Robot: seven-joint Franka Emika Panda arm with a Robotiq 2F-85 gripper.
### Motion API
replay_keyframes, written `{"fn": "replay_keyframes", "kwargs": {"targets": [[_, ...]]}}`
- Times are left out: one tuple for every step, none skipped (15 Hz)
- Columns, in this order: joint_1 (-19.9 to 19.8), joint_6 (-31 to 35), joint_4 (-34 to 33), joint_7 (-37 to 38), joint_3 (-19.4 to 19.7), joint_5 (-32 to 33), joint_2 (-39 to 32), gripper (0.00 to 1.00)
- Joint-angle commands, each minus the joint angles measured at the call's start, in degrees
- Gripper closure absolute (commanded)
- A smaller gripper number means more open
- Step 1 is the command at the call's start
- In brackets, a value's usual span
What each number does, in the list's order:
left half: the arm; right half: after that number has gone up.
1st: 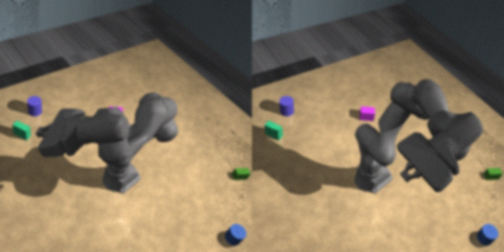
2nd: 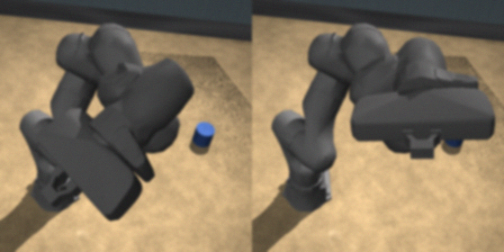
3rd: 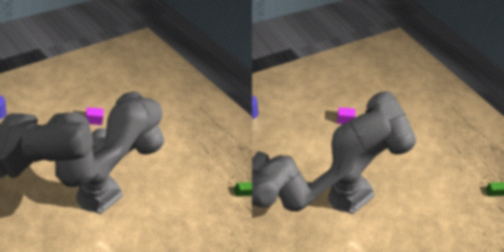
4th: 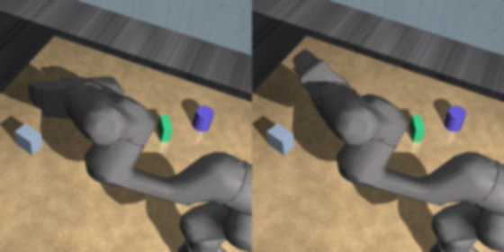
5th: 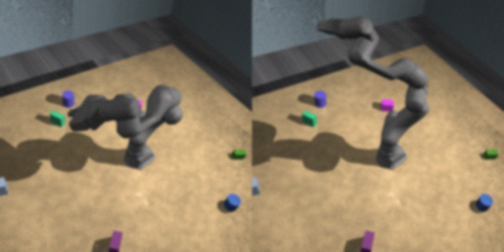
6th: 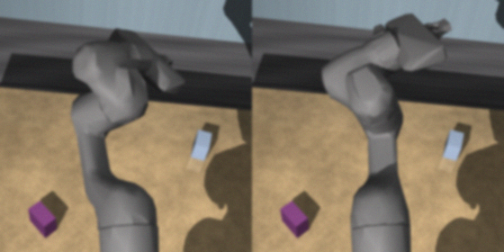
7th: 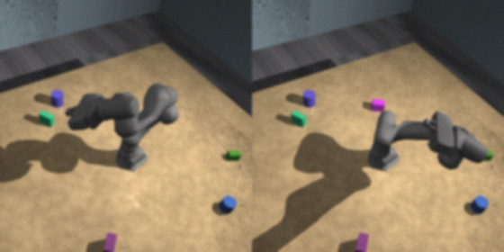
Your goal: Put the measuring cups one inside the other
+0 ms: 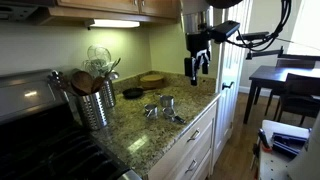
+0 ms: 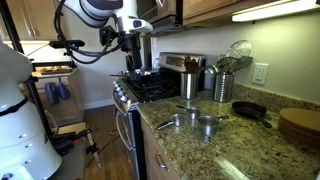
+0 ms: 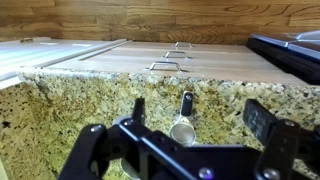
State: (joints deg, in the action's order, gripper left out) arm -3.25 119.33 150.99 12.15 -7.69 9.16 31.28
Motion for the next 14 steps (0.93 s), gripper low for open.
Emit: {"fn": "replay_keyframes", "kwargs": {"targets": [[0.8,-0.2,-0.1,0.3,0.7,0.4,-0.1,0.0],[0.8,-0.2,-0.1,0.3,0.7,0.4,-0.1,0.0],[0.8,-0.2,-0.1,0.3,0.7,0.4,-0.1,0.0],[0.8,-0.2,-0.1,0.3,0.7,0.4,-0.1,0.0],[0.8,-0.2,-0.1,0.3,0.7,0.4,-0.1,0.0],[0.8,-0.2,-0.1,0.3,0.7,0.4,-0.1,0.0],[0.8,-0.2,-0.1,0.3,0.7,0.4,-0.1,0.0],[0.8,-0.2,-0.1,0.3,0.7,0.4,-0.1,0.0],[0.8,0.0,-0.2,0.3,0.7,0.3,-0.3,0.0],[0.9,0.4,-0.3,0.3,0.7,0.3,-0.7,0.0],[1.0,0.7,-0.4,0.2,0.6,0.4,-1.2,0.0],[0.9,0.7,-0.7,0.8,0.2,0.9,-2.0,0.0],[0.9,0.9,-0.7,0.9,0.0,1.2,-2.5,0.0],[1.0,1.5,-0.7,1.3,-0.2,1.3,-3.4,0.0]]}}
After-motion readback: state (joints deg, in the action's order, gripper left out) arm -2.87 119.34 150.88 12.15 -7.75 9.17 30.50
